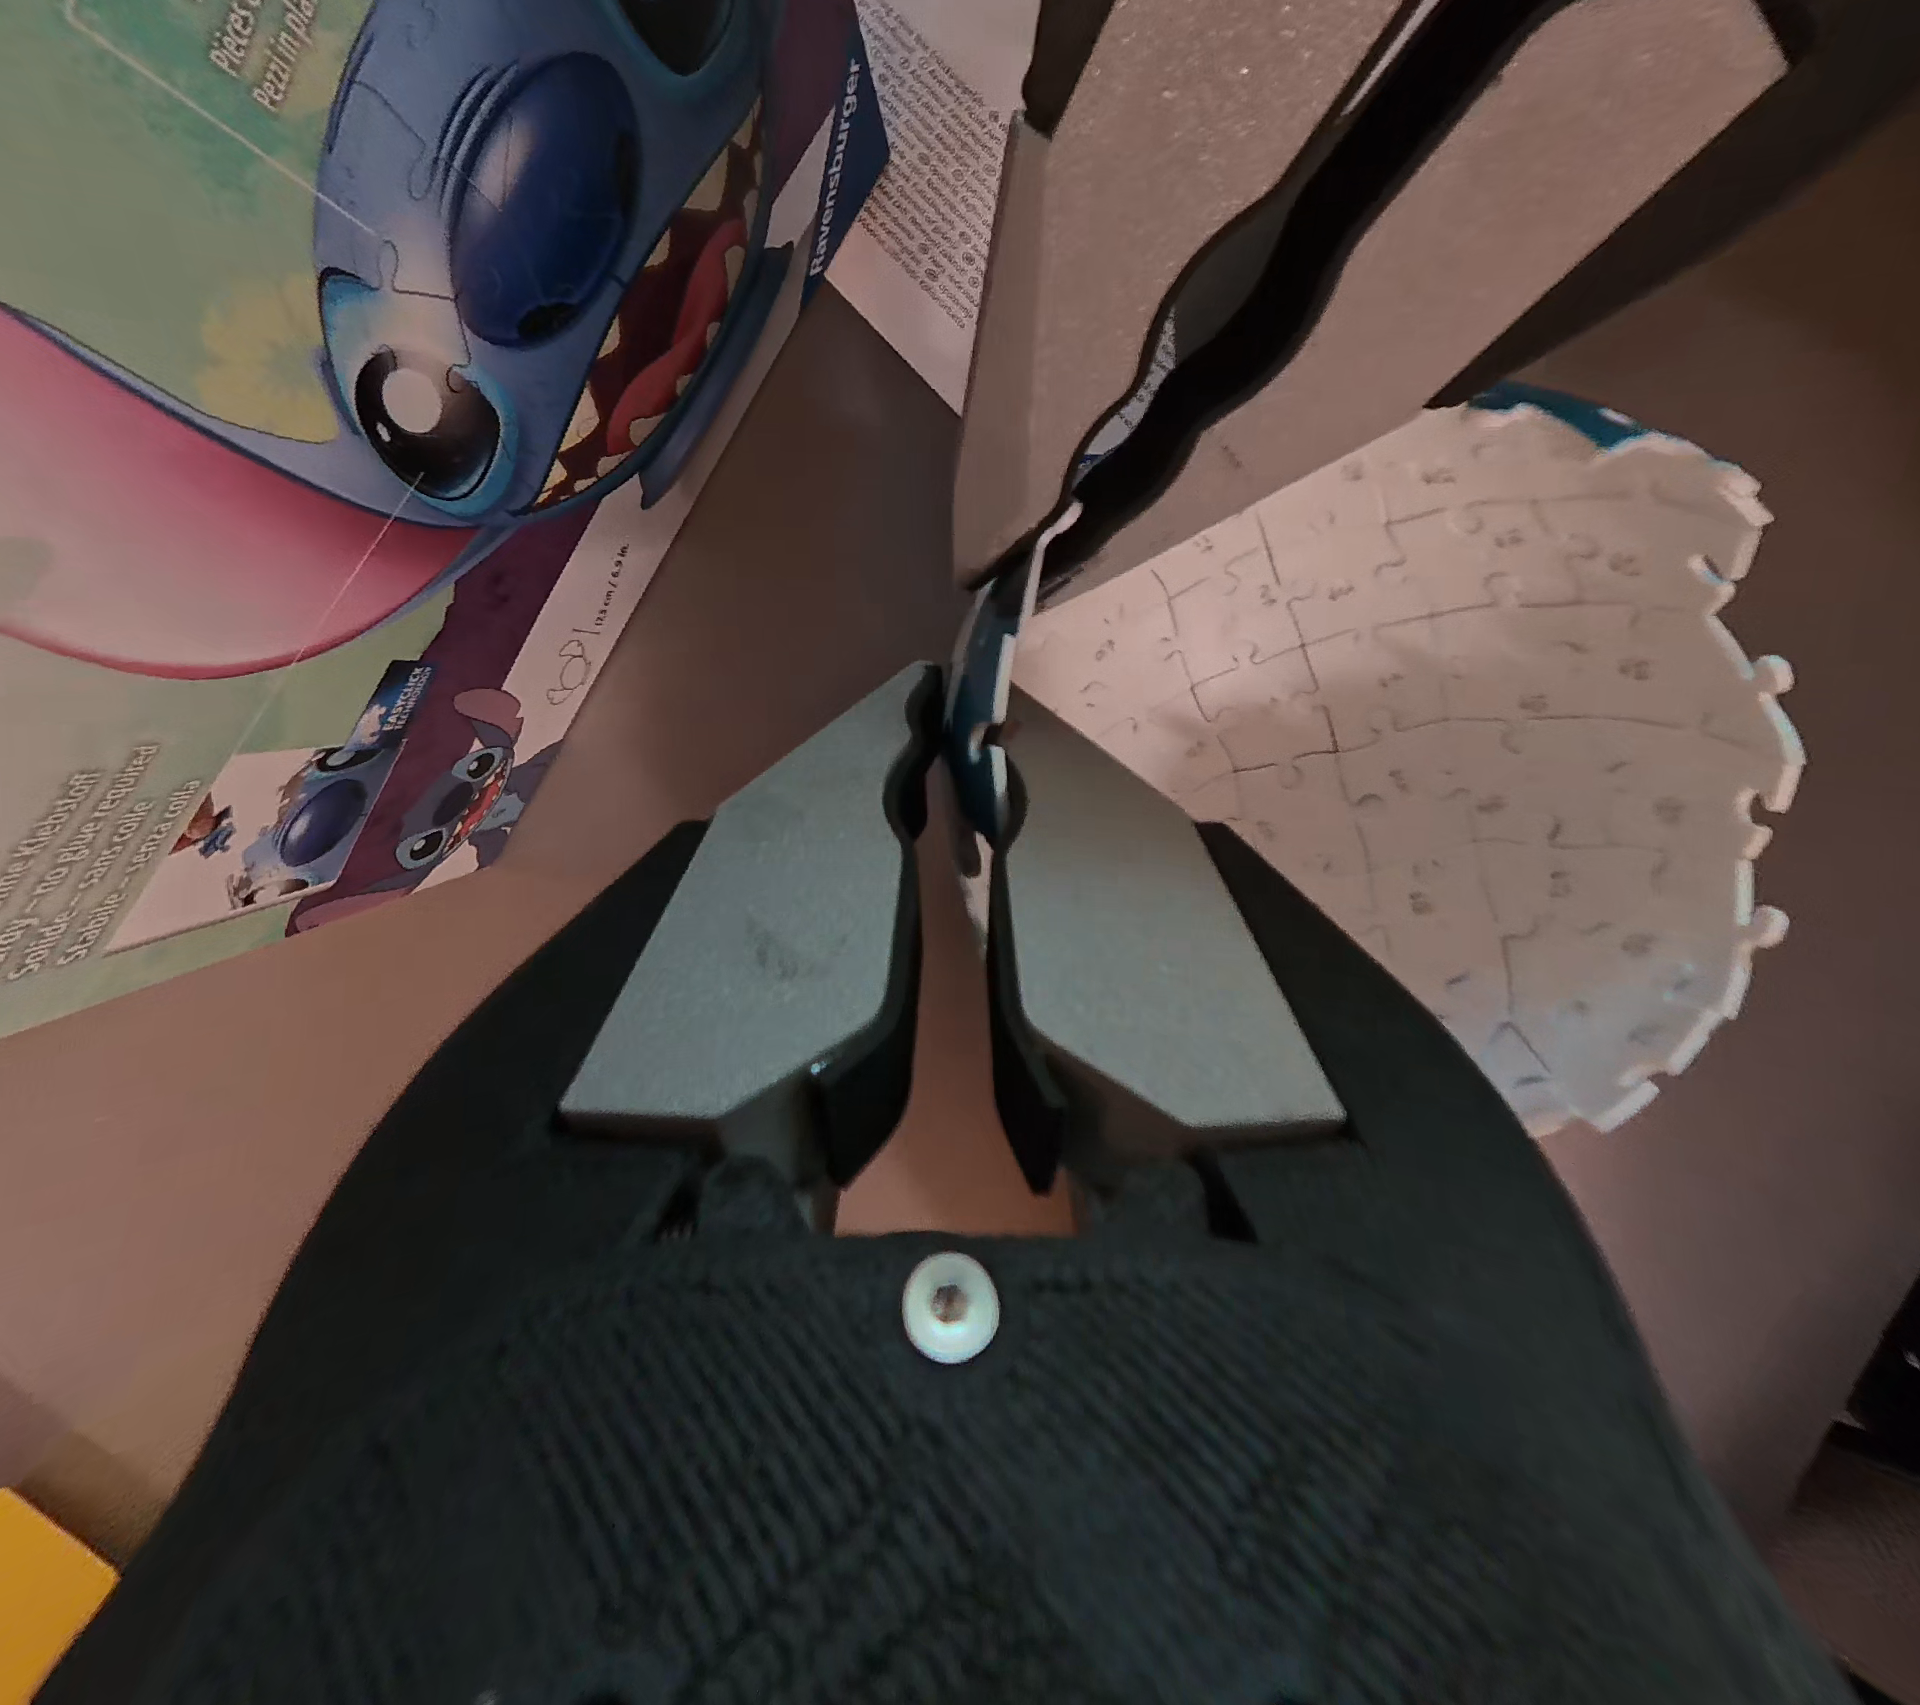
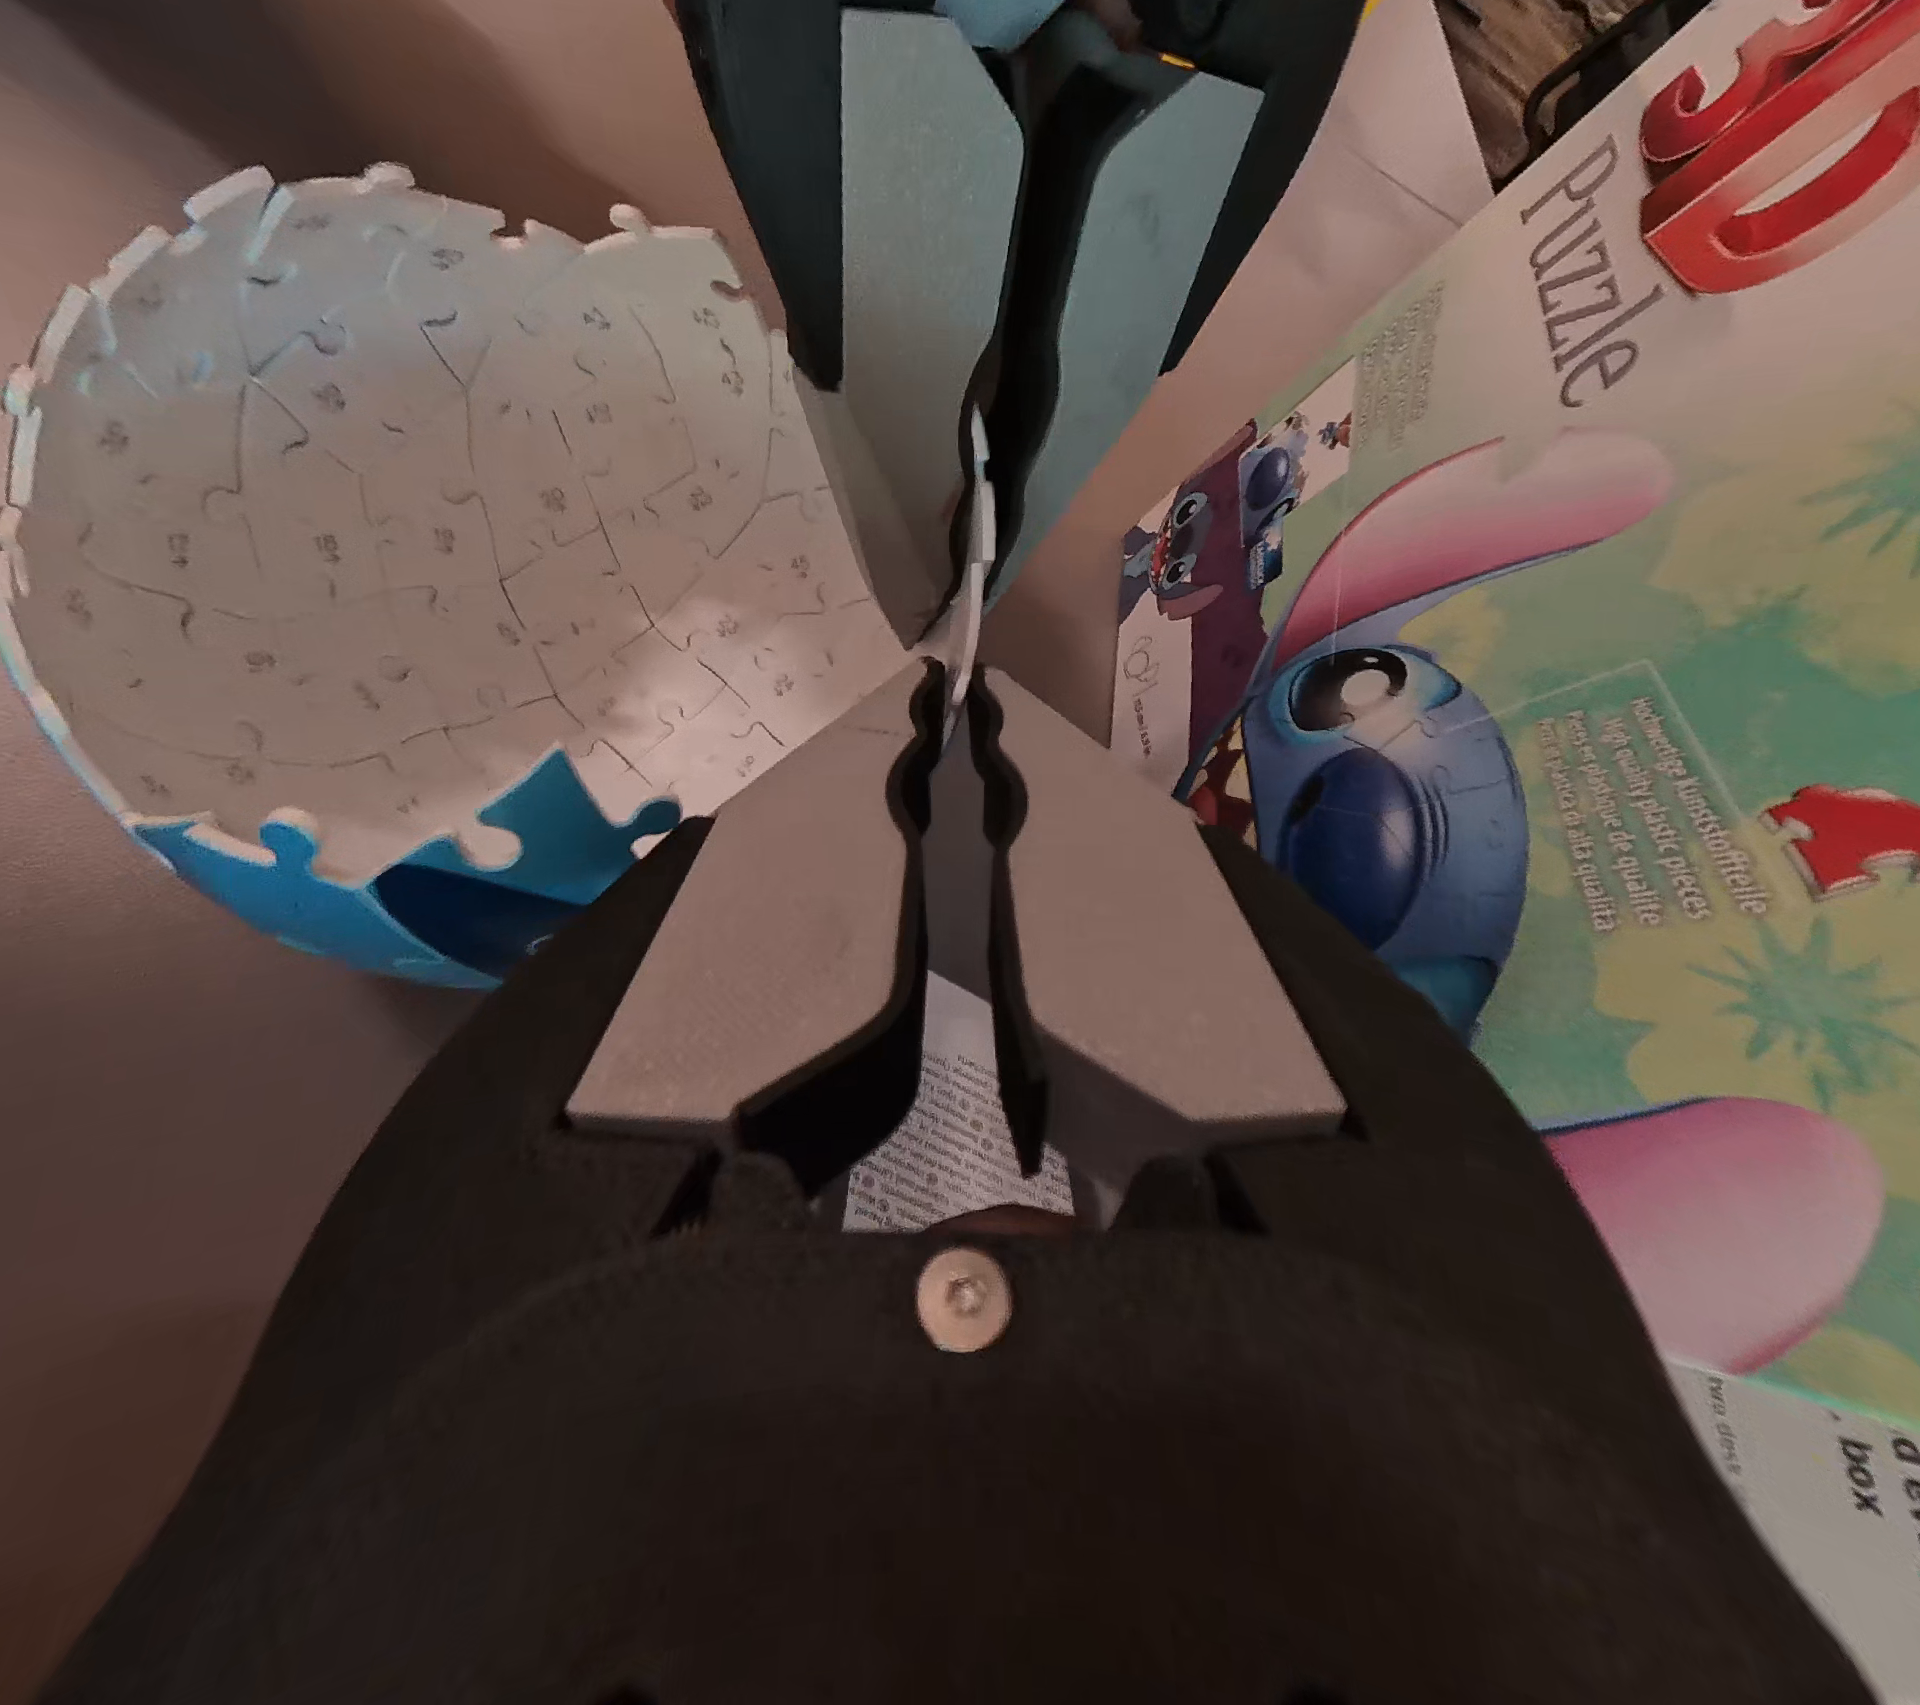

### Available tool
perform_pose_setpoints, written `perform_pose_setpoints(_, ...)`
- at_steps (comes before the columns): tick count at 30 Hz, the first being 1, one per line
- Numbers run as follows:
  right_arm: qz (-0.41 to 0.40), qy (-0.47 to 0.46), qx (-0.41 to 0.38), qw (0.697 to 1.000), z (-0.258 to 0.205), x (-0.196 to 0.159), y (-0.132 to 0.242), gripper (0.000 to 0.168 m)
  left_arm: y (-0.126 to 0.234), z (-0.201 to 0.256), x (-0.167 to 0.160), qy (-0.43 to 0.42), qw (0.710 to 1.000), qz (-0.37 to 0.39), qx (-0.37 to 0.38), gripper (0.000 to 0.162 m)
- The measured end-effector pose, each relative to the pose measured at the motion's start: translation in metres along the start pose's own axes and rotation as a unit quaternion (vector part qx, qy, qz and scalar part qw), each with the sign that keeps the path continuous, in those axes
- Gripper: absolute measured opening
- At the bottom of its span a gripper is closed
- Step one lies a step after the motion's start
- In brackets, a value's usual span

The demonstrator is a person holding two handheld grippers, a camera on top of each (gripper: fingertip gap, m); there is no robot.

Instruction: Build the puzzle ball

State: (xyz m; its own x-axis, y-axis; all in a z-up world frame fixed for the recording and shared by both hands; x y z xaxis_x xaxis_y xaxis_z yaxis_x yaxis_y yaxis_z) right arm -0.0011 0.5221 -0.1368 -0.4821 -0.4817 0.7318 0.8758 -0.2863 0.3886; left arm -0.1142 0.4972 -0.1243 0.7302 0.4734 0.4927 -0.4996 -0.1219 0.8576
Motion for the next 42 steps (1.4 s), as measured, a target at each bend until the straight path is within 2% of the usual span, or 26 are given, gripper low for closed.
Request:
perform_pose_setpoints(4, 0.01, -0.01, -0.003, 1.0, 0.0015, -0.0024, -0.0009, 0.001, -0.0005, -0.0004, 0.0004, -0.001, 1.0, 0.002, 0.01, 0.001)
perform_pose_setpoints(14, 0.011, 0.038, -0.017, 0.999, -0.0027, 0.0013, 0.0007, 0.002, 0.0006, 0.0005, -0.0009, -0.004, 1.0, 0.009, -0.012, 0.004)
perform_pose_setpoints(17, 0.02, 0.027, -0.011, 0.999, -0.0008, 0.0018, 0.0012, 0.001, -0.0005, 0.0028, 0.0044, -0.011, 0.999, 0.026, -0.017, 0.01)
perform_pose_setpoints(24, 0.017, -0.001, 0.014, 1.0, -0.0001, -0.0001, -0.0006, 0.001, -0.0027, 0.0048, 0.0033, -0.027, 1.0, 0.001, 0.006, 0.004)
perform_pose_setpoints(36, 0.018, -0.046, 0.032, 0.998, 0.0015, -0.0033, -0.0035, 0.001, -0.0006, 0.0026, -0.0006, -0.015, 1.0, -0.004, -0.013, 0.007)
perform_pose_setpoints(42, 0.014, -0.052, 0.038, 0.998, 0.0007, -0.0058, -0.005, 0.001, -0.0042, 0.002, -0.0009, -0.024, 0.999, -0.02, 0.005, 0.002)
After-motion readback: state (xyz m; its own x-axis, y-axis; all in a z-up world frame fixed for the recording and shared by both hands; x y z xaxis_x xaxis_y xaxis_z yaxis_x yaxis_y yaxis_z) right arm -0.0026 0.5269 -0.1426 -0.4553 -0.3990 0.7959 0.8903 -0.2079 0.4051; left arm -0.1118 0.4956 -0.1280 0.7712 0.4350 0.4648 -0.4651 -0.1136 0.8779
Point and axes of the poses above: each gripper's, where its closed fingertips meet, y back along the fingers, x out of its top, z = x × y across the jaws, the point moved 9 cm from there along y, back along the fingers, and after that the axes turned 15 degrees about -x, right-handed, at the moved point
